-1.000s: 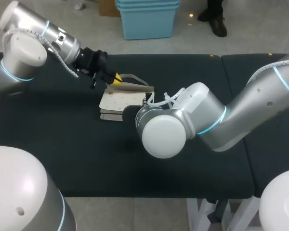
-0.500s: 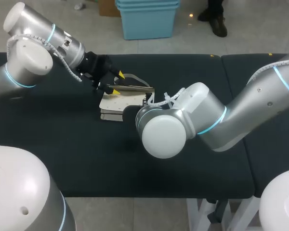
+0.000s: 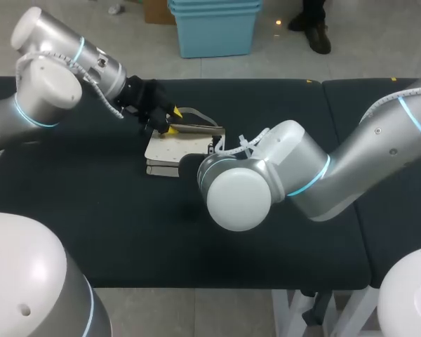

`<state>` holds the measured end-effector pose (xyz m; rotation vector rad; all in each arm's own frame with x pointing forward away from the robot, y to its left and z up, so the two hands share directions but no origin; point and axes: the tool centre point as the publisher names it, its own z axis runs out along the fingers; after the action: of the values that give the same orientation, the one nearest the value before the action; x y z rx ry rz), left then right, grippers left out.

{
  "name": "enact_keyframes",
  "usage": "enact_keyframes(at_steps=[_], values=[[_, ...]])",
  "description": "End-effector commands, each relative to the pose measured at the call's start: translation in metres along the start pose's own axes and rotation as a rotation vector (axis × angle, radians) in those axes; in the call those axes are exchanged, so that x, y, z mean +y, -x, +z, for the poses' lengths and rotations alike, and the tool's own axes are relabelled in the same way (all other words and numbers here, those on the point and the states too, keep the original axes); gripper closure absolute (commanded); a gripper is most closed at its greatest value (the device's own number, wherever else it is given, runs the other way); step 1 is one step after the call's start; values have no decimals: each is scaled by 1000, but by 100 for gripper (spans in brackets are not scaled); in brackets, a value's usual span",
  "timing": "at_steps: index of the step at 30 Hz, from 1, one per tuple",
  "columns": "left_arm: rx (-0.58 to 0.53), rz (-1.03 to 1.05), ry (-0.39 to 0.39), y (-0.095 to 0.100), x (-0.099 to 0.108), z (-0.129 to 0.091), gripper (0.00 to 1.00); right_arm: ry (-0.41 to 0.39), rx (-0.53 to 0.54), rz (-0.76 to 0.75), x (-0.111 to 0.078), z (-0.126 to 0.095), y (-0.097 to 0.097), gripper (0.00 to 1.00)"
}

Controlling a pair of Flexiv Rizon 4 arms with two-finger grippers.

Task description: Pick up the bag, open it, inspect its contents, close it, and place it on the opposite side

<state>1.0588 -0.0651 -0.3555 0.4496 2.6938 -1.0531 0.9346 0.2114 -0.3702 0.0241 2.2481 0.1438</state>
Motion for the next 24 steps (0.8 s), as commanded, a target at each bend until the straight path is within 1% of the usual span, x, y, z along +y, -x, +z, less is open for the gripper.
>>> enact_keyframes(at_steps=[1,10,15,18,19,20,21,24], values=[[30,-1,-24,12,8,10,50,5,-7,0,-1,1,-2,100],[56,-4,-19,17,6,19,52,5,-7,0,-1,1,-2,100],[65,-8,-11,18,7,22,58,5,-7,0,-1,1,-2,100],[70,-11,-6,18,8,23,66,5,-7,0,-1,1,-2,100],[71,-12,-5,18,8,23,73,5,-7,0,-1,1,-2,100],[72,-12,-5,18,8,23,95,5,-7,0,-1,1,-2,100],[73,-13,-4,18,9,23,100,5,-7,0,-1,1,-2,100],[75,-14,-3,18,9,23,100,5,-7,0,-1,1,-2,100]])
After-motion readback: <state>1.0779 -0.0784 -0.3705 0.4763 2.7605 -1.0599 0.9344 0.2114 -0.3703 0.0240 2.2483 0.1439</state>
